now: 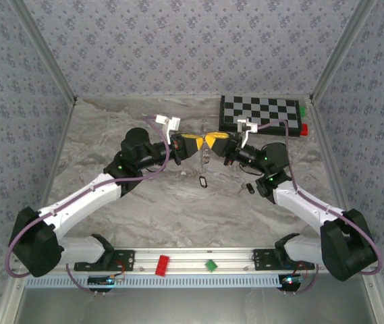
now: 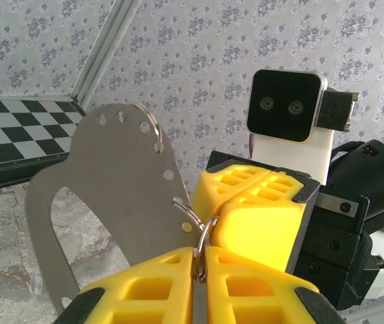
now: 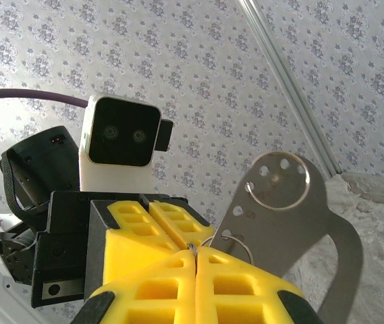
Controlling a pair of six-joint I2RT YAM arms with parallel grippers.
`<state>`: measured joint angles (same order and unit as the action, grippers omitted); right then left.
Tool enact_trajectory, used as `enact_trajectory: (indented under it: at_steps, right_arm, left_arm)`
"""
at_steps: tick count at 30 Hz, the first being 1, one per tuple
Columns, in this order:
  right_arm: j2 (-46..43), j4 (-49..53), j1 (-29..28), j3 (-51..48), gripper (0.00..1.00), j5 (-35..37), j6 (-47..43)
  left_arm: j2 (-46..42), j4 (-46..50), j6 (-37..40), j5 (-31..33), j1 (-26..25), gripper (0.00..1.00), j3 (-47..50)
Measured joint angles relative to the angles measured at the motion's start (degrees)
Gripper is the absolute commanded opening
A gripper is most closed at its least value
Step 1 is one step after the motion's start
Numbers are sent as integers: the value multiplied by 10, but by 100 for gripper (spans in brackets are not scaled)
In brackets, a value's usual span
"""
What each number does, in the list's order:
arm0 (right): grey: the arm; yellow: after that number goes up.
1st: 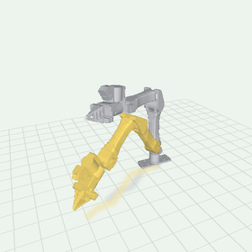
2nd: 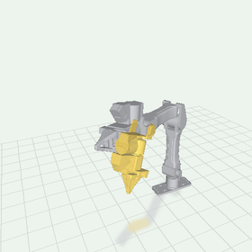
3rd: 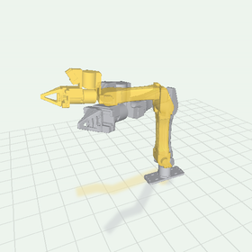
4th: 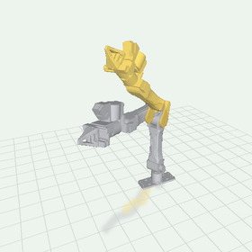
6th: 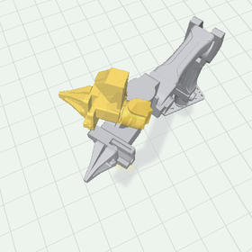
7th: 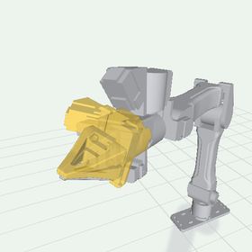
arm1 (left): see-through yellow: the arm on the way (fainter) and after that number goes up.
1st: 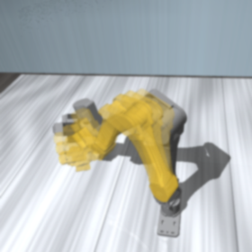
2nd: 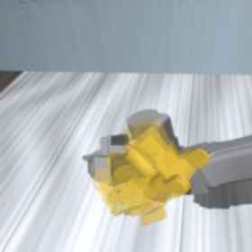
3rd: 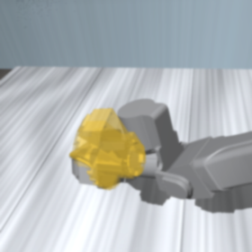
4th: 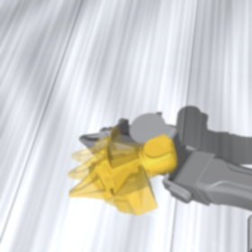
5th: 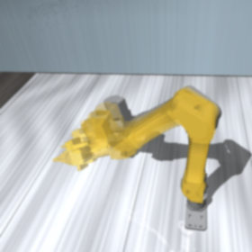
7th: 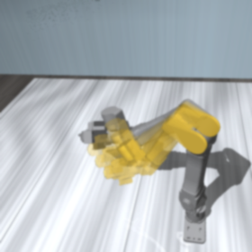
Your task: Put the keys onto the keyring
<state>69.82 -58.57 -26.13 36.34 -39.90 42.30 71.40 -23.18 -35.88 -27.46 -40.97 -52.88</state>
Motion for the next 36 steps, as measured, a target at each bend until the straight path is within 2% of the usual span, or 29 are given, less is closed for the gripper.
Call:
enact_trajectory:
  at_steps: [1,3,4,7,8,21,29,36]
  right_arm:
    - [0,0,0,0,0,0,0]
    - [0,1,0,0,0,0,0]
    - [0,1,0,0,3,0,0]
    - [-1,7,0,0,29,1,-4]
    - [-3,16,0,0,34,2,-8]
    - [-144,309,0,5,37,66,-178]
    - [-150,462,0,56,36,78,-256]
    - [-123,500,-6,89,34,69,-286]
  left_arm:
    - [0,0,1,0,0,0,0]
    - [0,2,3,0,0,0,-2]
    - [0,3,4,0,0,0,-3]
    - [0,19,10,0,0,0,-10]
    - [0,29,15,1,0,0,-14]
    - [0,195,119,16,11,0,-68]
    - [0,302,191,22,11,0,-111]
    - [3,355,219,9,11,0,-125]
